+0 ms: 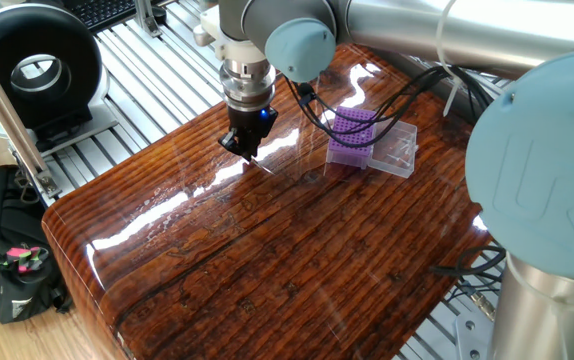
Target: Insert a small pipette tip into the holder for small pipette tips
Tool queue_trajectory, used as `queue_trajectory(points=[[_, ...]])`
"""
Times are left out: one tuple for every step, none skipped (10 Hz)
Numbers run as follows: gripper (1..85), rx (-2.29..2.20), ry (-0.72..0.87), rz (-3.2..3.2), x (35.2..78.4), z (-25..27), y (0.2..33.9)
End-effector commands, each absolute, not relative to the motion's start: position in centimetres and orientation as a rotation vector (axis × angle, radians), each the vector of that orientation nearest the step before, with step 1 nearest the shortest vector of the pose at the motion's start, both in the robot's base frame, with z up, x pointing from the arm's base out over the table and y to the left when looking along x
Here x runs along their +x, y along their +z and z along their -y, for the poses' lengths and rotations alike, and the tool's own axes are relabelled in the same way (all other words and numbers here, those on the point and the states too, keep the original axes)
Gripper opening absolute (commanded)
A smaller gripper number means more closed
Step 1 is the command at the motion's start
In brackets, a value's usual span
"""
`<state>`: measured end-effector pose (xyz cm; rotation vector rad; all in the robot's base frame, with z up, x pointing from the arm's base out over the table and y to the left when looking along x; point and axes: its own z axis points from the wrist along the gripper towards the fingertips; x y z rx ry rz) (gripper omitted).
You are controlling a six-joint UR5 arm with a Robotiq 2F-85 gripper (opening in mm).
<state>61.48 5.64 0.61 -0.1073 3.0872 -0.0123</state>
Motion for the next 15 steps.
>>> queue_trajectory(points=[[20.0, -0.089, 0.011, -3.090, 61.35, -5.91, 0.44], [20.0, -0.087, 0.016, -3.090, 61.30, -6.03, 0.36], [20.0, -0.087, 0.016, -3.090, 61.28, -6.04, 0.35], [20.0, -0.087, 0.014, -3.090, 61.27, -5.98, 0.31], [19.7, -0.084, 0.014, -3.089, 61.29, -5.99, 0.30], [19.3, -0.084, 0.011, -3.089, 61.30, -5.92, 0.25], [19.3, -0.084, 0.011, -3.089, 61.30, -5.88, 0.18], [19.3, -0.082, 0.011, -3.089, 61.30, -5.89, 0.20], [19.3, -0.082, 0.011, -3.087, 61.34, -5.89, 0.21], [19.0, -0.082, 0.009, -3.087, 61.34, -5.84, 0.20], [19.0, -0.082, 0.009, -3.087, 61.34, -5.84, 0.19], [18.7, -0.082, 0.009, -3.087, 61.34, -5.84, 0.20], [18.7, -0.080, 0.009, -3.088, 61.34, -5.85, 0.21], [18.3, -0.080, 0.011, -3.087, 61.34, -5.88, 0.22], [18.3, -0.077, 0.014, -3.087, 61.35, -5.92, 0.22]])
